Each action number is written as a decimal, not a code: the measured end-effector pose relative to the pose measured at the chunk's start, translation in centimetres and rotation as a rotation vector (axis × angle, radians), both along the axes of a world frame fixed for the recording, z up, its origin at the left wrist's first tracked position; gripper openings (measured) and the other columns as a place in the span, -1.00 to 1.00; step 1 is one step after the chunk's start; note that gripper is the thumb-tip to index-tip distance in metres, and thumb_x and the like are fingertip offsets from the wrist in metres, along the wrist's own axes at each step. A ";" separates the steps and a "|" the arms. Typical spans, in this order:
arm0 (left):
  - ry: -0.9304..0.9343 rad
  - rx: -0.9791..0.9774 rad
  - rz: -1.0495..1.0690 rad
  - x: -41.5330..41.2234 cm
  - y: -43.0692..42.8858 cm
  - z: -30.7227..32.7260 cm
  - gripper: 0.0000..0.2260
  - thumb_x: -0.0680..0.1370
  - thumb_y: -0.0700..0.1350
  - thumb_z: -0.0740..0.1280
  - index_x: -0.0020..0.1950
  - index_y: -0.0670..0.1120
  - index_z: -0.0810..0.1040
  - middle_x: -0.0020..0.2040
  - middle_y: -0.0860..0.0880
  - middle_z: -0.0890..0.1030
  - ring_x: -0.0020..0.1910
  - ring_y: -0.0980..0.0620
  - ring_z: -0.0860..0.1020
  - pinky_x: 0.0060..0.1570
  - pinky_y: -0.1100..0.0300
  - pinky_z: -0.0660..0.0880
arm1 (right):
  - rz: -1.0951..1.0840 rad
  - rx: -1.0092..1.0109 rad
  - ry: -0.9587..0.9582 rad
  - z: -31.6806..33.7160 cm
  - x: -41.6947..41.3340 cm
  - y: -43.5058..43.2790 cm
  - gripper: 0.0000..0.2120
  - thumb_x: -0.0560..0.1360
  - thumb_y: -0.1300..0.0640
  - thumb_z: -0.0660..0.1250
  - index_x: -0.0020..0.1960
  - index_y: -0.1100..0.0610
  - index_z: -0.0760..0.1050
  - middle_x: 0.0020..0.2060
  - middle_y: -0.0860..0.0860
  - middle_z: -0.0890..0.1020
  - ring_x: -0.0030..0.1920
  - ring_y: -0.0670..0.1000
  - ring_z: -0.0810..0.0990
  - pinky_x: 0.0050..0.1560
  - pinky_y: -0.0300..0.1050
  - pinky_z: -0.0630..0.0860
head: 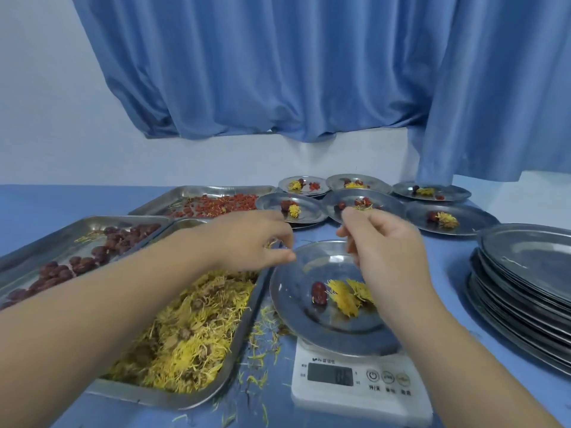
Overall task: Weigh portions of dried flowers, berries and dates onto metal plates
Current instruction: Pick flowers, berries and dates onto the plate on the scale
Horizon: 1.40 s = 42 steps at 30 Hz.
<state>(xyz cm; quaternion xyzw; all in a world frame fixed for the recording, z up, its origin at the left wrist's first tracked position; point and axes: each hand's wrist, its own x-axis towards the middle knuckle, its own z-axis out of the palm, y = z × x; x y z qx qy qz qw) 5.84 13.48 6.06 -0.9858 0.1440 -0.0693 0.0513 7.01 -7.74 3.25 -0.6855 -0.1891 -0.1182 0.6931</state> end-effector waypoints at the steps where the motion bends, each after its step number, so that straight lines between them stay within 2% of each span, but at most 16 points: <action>1: -0.018 0.005 0.035 0.4 0.9 0.5 -0.74 0.57 0.22 0.21 0.14 0.14 0.52 0.06 0.16 0.44 -0.01 0.16 0.43 -0.03 0.14 0.40 | 0.040 -0.087 -0.046 0.6 0.6 0.1 -0.69 0.48 -0.03 0.30 -0.29 0.18 0.54 -0.51 0.05 0.47 -0.48 -0.11 0.37 -0.43 -0.21 0.35; 4: -0.075 0.004 0.197 1.7 4.2 1.9 -0.78 0.57 0.18 0.21 0.11 0.14 0.52 0.08 0.13 0.48 0.05 0.10 0.47 0.05 0.06 0.48 | 0.117 -0.301 -0.133 1.9 2.8 0.4 -0.69 0.46 -0.05 0.30 -0.24 0.20 0.54 -0.36 0.15 0.55 -0.46 -0.10 0.39 -0.42 -0.24 0.38; 8: -0.168 -0.052 0.418 4.0 8.8 3.1 -0.82 0.57 0.04 0.24 0.08 0.04 0.57 0.06 0.03 0.52 0.05 -0.01 0.50 0.08 -0.02 0.50 | 0.117 -0.403 -0.164 2.7 5.8 0.7 -0.73 0.43 -0.06 0.31 -0.26 0.14 0.54 -0.30 0.13 0.58 -0.43 -0.10 0.43 -0.38 -0.20 0.38; 10: -0.159 -0.048 0.494 5.6 10.9 3.2 -0.80 0.57 0.01 0.24 0.10 0.00 0.58 0.06 0.00 0.56 0.03 -0.01 0.51 0.05 0.03 0.50 | 0.123 -0.448 -0.165 2.9 7.3 1.0 -0.76 0.42 -0.06 0.32 -0.29 0.09 0.53 -0.32 0.09 0.59 -0.42 -0.12 0.45 -0.41 -0.28 0.38; 12: -0.129 -0.044 0.545 7.6 12.5 2.9 -0.79 0.58 0.00 0.24 0.12 -0.02 0.58 0.01 -0.01 0.58 -0.03 0.01 0.51 -0.05 0.10 0.45 | 0.141 -0.500 -0.149 2.8 8.7 1.2 -0.77 0.43 -0.06 0.33 -0.29 0.07 0.53 -0.32 0.07 0.60 -0.40 -0.11 0.47 -0.39 -0.25 0.40; 14: -0.087 -0.059 0.583 9.7 13.8 2.1 -0.78 0.58 0.00 0.24 0.14 -0.04 0.58 -0.01 -0.01 0.58 -0.05 0.01 0.51 -0.08 0.12 0.42 | 0.147 -0.547 -0.132 2.3 9.8 1.3 -0.79 0.44 -0.08 0.33 -0.28 0.02 0.55 -0.32 0.04 0.61 -0.39 -0.10 0.50 -0.35 -0.21 0.42; 17: 0.045 -0.041 0.600 13.2 14.9 0.4 -0.76 0.59 0.00 0.24 0.18 -0.03 0.58 0.09 -0.02 0.58 0.03 -0.01 0.51 0.03 0.09 0.45 | 0.126 -0.588 -0.135 1.7 11.0 1.1 -0.81 0.45 -0.07 0.33 -0.28 -0.02 0.55 -0.34 -0.01 0.61 -0.44 -0.16 0.47 -0.41 -0.34 0.40; 19: 0.123 -0.009 0.589 15.2 15.4 -0.5 -0.77 0.59 0.01 0.24 0.16 -0.01 0.60 0.16 -0.03 0.60 0.09 -0.03 0.52 0.13 0.04 0.47 | 0.128 -0.613 -0.138 1.6 11.4 0.6 -0.80 0.44 -0.07 0.31 -0.29 -0.01 0.56 -0.36 -0.02 0.61 -0.46 -0.14 0.46 -0.39 -0.31 0.41; 21: 0.138 -0.026 0.581 16.9 16.1 -1.0 -0.80 0.58 0.00 0.26 0.13 0.02 0.61 0.20 -0.03 0.60 0.09 -0.02 0.53 0.14 0.04 0.45 | 0.140 -0.595 -0.111 1.9 11.8 0.2 -0.79 0.44 -0.07 0.31 -0.29 0.01 0.57 -0.36 -0.07 0.62 -0.45 -0.15 0.50 -0.35 -0.24 0.43; 24: 0.168 -0.072 0.604 18.9 16.9 -1.9 -0.78 0.57 -0.04 0.30 0.17 0.01 0.64 0.19 0.04 0.61 0.03 0.07 0.54 0.13 0.09 0.46 | 0.155 -0.528 -0.059 2.2 12.2 -0.3 -0.79 0.46 -0.05 0.33 -0.29 0.01 0.59 -0.36 -0.12 0.64 -0.43 -0.20 0.53 -0.33 -0.25 0.40; 30: 0.261 -0.166 0.621 21.2 17.5 -4.1 -0.68 0.57 -0.09 0.29 0.32 0.07 0.56 0.21 0.02 0.61 0.18 -0.04 0.57 0.26 -0.05 0.46 | 0.146 -0.529 -0.062 2.2 12.4 -0.5 -0.77 0.47 -0.04 0.31 -0.30 0.04 0.58 -0.39 -0.13 0.64 -0.44 -0.20 0.52 -0.36 -0.27 0.41; 32: 0.325 -0.187 0.631 21.5 17.7 -4.6 -0.66 0.55 -0.12 0.29 0.29 0.15 0.56 0.18 0.05 0.60 0.14 -0.04 0.57 0.25 -0.06 0.48 | 0.148 -0.540 -0.075 2.1 12.4 -0.4 -0.77 0.47 -0.04 0.31 -0.29 0.05 0.58 -0.38 -0.12 0.64 -0.44 -0.19 0.51 -0.38 -0.28 0.43; 35: 0.387 -0.197 0.643 21.7 17.6 -5.2 -0.66 0.54 -0.16 0.25 0.16 0.24 0.61 0.10 0.12 0.51 0.13 -0.01 0.48 0.29 -0.05 0.40 | 0.156 -0.546 -0.078 1.9 12.4 -0.2 -0.77 0.46 -0.05 0.30 -0.27 0.05 0.58 -0.38 -0.12 0.64 -0.43 -0.15 0.50 -0.37 -0.25 0.46; 39: 0.377 -0.181 0.661 21.9 17.5 -5.4 -0.65 0.52 -0.23 0.26 0.14 0.17 0.60 0.13 0.09 0.49 0.18 -0.03 0.48 0.31 -0.06 0.40 | 0.161 -0.558 -0.085 2.0 12.4 -0.2 -0.75 0.45 -0.05 0.29 -0.28 0.08 0.57 -0.39 -0.12 0.64 -0.44 -0.17 0.50 -0.39 -0.28 0.46; 42: 0.351 -0.177 0.682 21.8 17.4 -5.3 -0.66 0.49 -0.32 0.21 -0.07 0.12 0.59 0.11 0.02 0.55 0.09 -0.05 0.53 0.16 -0.02 0.50 | 0.156 -0.560 -0.092 2.1 12.4 -0.3 -0.75 0.45 -0.05 0.29 -0.29 0.07 0.57 -0.40 -0.13 0.63 -0.45 -0.20 0.51 -0.43 -0.36 0.40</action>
